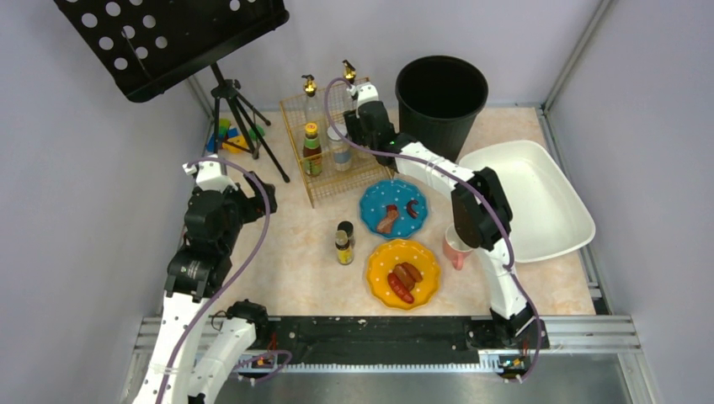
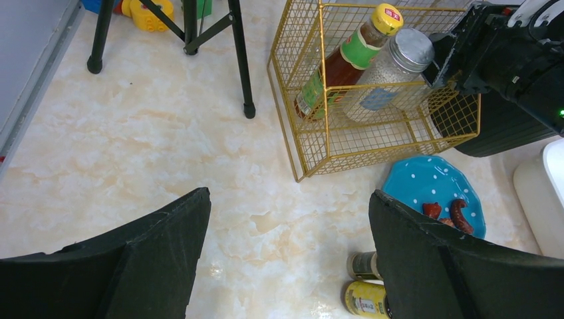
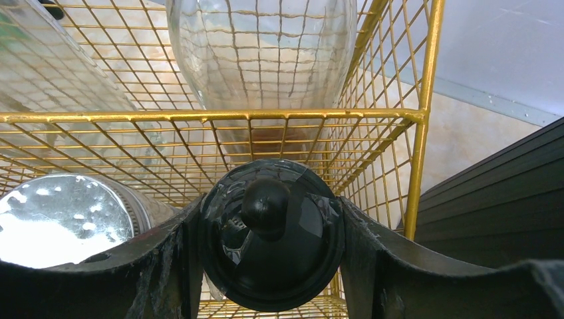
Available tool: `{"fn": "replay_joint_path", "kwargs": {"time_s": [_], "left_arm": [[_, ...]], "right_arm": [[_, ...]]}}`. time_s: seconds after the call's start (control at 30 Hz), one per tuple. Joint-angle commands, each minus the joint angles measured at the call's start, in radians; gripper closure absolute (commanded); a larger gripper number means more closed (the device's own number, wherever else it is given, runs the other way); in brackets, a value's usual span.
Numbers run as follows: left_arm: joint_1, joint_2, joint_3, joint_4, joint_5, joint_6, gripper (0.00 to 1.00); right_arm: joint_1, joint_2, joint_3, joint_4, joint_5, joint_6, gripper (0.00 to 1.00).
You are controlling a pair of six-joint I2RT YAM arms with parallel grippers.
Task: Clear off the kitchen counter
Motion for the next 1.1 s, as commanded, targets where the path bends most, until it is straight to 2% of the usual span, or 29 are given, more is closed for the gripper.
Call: {"fn": "replay_joint_path", "kwargs": {"time_s": [0.0,0.37,0.73,0.93,1.07], "left_arm": [[0.006,0.002,0.003,0.037,0.015,-0.009,0.07],[0.007,0.009,0.001,0.037,0.007,-0.006,0.07],[0.007,0.008,0.001,0.036,0.004,-0.006,0.07],[0.011,0.007,0.001,0.035,0.0,-0.004,0.07],[0.01,0.01,0.001,0.036,0.001,-0.001,0.07]], "right_arm": [[-0.007,-0.037,0.016,0.029,0.022,-0.002,0.43],[-0.008,-0.099,-0.016,0.02,0.007,0.011,0.23],[-0.008,-0.264,-0.127,0.042,0.009,0.013,0.22],[0.008,-0.408,-0.258,0.074,-0.044,0.006,0.22],[0.046,-0.502,-0.334,0.018,-0.079,-0.025,0.22]]}}
